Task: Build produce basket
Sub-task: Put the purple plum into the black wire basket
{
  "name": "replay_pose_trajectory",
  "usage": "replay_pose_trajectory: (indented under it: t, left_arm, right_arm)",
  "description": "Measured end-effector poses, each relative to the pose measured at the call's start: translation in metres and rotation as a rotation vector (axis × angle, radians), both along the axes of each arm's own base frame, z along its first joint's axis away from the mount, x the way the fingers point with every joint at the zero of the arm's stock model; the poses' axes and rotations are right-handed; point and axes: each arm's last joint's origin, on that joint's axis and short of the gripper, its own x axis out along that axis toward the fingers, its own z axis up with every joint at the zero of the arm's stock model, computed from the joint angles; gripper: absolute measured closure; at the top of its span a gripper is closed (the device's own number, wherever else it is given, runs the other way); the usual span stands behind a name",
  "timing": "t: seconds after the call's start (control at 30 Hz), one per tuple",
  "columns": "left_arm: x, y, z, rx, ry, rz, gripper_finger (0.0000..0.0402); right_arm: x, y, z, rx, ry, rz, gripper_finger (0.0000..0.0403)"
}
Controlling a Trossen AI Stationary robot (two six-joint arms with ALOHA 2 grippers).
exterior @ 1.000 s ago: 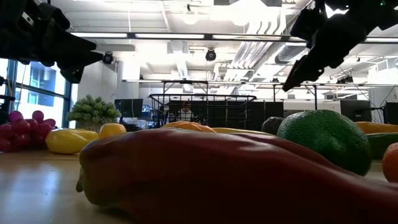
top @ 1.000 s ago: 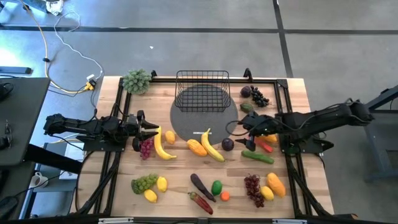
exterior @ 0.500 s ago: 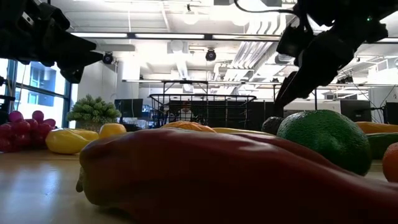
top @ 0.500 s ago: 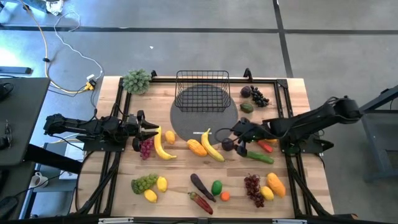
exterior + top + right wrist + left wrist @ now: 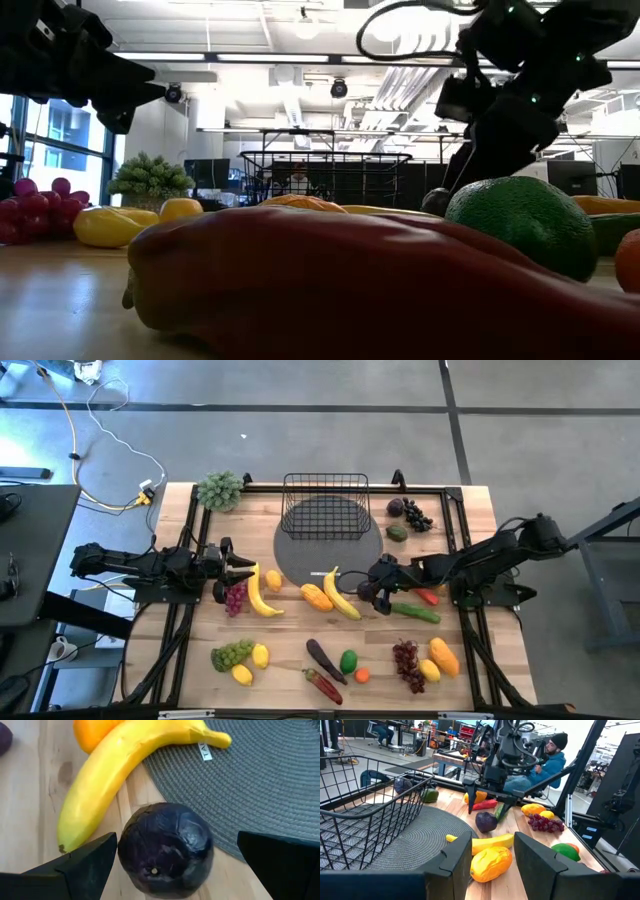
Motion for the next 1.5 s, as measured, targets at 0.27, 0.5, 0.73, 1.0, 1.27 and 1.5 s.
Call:
replay_pose_trajectory:
  t: [0.27, 0.5, 0.73, 1.0, 1.27, 1.5]
  left_arm:
    - [0.0, 0.0, 0.0, 0.0, 0.0, 0.001, 0.0266]
    - [0.0, 0.0, 0.0, 0.0, 0.0, 0.003, 0.0266]
    - [0.0, 0.0, 0.0, -0.099, -0.018, 0.009, 0.0266]
    - [-0.001, 0.003, 0.0, -0.336, -0.077, 0.111, 0.0266]
    - [-0.001, 0.004, 0.0, -0.421, -0.105, 0.148, 0.0266]
    - [-0.001, 0.004, 0.0, -0.412, -0.102, 0.147, 0.0266]
  right_arm:
    - [0.004, 0.001, -0.01, 0.02, 0.019, -0.011, 0.0024]
    - [0.004, 0.001, -0.01, 0.033, 0.021, -0.025, 0.0104]
    - [0.004, 0.001, -0.01, 0.083, 0.017, -0.084, 0.0147]
    - [0.012, 0.002, 0.0, 0.162, -0.02, -0.129, 0.0151]
    - [0.04, 0.004, 0.039, 0.142, -0.163, -0.155, 0.0152]
    - [0.06, 0.002, 0.077, 0.099, -0.266, -0.16, 0.0152]
